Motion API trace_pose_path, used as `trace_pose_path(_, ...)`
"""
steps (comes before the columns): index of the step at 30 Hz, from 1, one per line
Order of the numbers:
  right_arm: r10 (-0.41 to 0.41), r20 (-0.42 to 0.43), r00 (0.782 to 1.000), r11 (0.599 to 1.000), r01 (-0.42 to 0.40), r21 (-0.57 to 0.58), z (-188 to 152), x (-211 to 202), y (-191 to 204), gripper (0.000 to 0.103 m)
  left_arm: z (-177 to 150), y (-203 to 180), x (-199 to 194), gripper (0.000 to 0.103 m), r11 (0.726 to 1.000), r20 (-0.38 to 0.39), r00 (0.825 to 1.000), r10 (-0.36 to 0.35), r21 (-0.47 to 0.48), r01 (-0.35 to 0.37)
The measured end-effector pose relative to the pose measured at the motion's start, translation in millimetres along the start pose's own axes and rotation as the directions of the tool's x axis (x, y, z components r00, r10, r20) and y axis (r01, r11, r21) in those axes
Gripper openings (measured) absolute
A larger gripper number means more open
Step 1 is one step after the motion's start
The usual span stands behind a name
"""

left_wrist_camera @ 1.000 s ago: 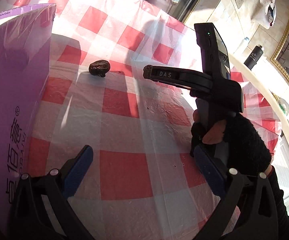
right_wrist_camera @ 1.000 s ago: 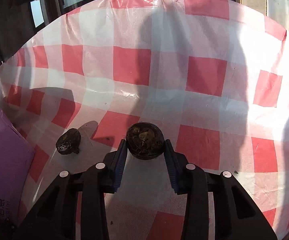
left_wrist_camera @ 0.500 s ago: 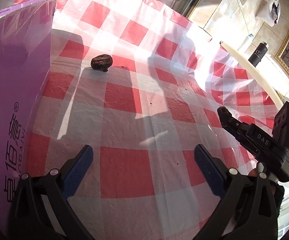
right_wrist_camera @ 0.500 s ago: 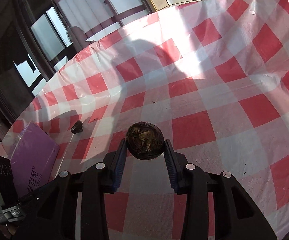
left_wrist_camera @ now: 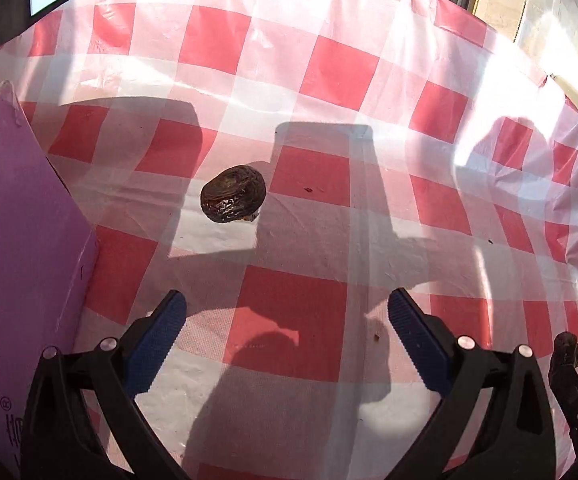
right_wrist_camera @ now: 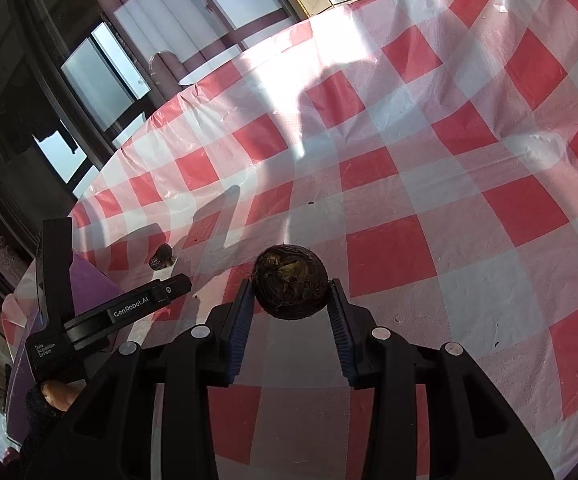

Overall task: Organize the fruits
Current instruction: 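Grasp the last dark date with the left gripper, then carry both held dates in the grippers over to the white box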

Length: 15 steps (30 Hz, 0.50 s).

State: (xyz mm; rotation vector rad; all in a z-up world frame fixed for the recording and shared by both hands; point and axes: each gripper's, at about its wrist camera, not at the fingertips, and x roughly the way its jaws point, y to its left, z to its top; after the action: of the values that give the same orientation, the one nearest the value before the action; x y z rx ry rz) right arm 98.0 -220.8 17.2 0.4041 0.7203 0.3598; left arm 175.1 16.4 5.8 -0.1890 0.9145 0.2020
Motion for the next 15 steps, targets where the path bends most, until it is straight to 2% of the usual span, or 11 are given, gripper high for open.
trace_pose_path(3, 0.003, -0.005, 1.000, 1.000, -0.003, 0.002, -0.3, 1.0, -0.4, 0.038, 23.6, 6.1, 18.5, 0.099, 0.998, -0.001, 0.998, 0.061, -0.027, -0.061)
trace_pose_path(7, -0.001, -0.016, 1.000, 1.000, 0.001, 0.000, -0.5, 3.6, 0.1, 0.038, 43.1, 13.0, 30.5, 0.097, 0.997, 0.006, 0.997, 0.077, -0.030, -0.076)
trace_pose_path(9, 0.001, -0.019, 1.000, 1.000, -0.001, -0.003, -0.7, 4.2, 0.9, 0.038, 47.7, 15.6, 30.8, 0.089, 0.997, 0.026, 0.997, 0.073, -0.034, -0.072)
trace_pose_path(10, 0.002, -0.019, 1.000, 1.000, -0.002, -0.003, -0.9, 4.1, 0.8, 0.038, 48.0, 16.6, 29.6, 0.082, 0.997, 0.035, 0.997, 0.068, -0.030, -0.067)
trace_pose_path(12, 0.001, -0.019, 1.000, 1.000, -0.001, -0.002, -1.0, 3.9, 0.9, 0.038, 47.7, 20.2, 24.5, 0.059, 0.999, 0.055, 0.998, 0.043, -0.027, -0.041)
trace_pose_path(13, 0.002, -0.019, 1.000, 1.000, -0.003, -0.004, -0.9, 4.1, 0.8, 0.038, 46.3, 22.5, 21.6, 0.039, 0.999, 0.060, 0.998, 0.029, -0.025, -0.028)
trace_pose_path(15, 0.004, -0.018, 1.000, 1.000, -0.004, -0.003, -0.9, 4.1, 0.8, 0.038, 40.1, 25.2, 14.8, 0.039, 1.000, 0.064, 0.998, -0.021, -0.012, 0.022)
